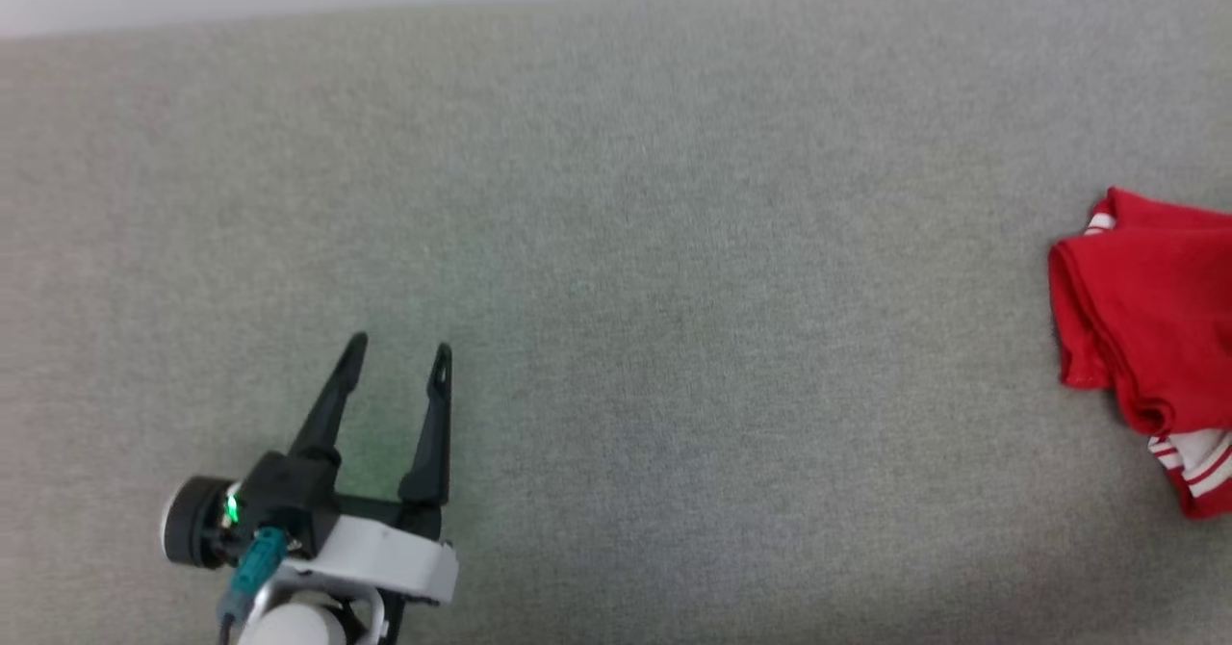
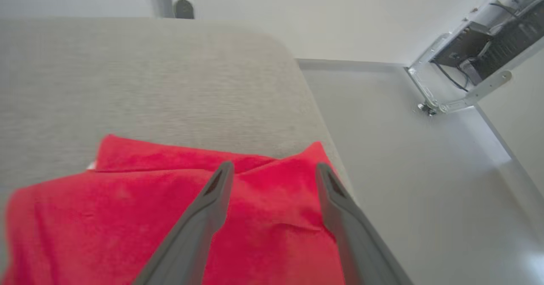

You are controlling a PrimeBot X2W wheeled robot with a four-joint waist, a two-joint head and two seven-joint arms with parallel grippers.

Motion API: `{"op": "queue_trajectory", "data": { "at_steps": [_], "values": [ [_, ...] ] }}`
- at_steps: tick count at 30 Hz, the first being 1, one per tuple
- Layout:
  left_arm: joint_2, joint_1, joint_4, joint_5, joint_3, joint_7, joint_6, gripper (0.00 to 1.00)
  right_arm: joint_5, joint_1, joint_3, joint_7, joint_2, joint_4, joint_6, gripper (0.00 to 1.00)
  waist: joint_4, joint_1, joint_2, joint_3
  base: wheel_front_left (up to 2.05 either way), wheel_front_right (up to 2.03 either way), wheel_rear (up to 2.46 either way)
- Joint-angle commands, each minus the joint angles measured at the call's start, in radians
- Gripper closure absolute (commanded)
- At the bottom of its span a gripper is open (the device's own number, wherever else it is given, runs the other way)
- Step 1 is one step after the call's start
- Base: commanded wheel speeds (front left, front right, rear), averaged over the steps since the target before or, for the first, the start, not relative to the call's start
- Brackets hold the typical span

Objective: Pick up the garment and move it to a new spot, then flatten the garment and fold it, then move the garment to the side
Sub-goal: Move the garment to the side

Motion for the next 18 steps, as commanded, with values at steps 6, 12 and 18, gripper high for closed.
{"op": "queue_trajectory", "data": {
  "at_steps": [6,12,18],
  "values": [
    [0.000,0.031,0.073,-0.027,0.016,-0.016,-0.003,0.00,0.070,0.113,0.149,-0.028,0.036,-0.218,-0.001,0.00,0.028,0.0000,0.0000,-0.146,0.00,0.00,0.00],
    [0.002,0.045,0.123,-0.045,0.033,-0.021,0.009,0.00,0.125,0.225,0.216,-0.077,0.070,-0.376,-0.001,0.00,0.052,0.0000,0.0000,-0.233,0.00,0.00,0.00],
    [0.018,0.064,0.151,-0.062,0.049,-0.022,0.004,0.00,0.143,0.323,0.177,-0.131,0.141,-0.486,-0.001,0.00,0.059,0.0000,0.0000,-0.288,0.00,0.00,0.00]
  ]
}}
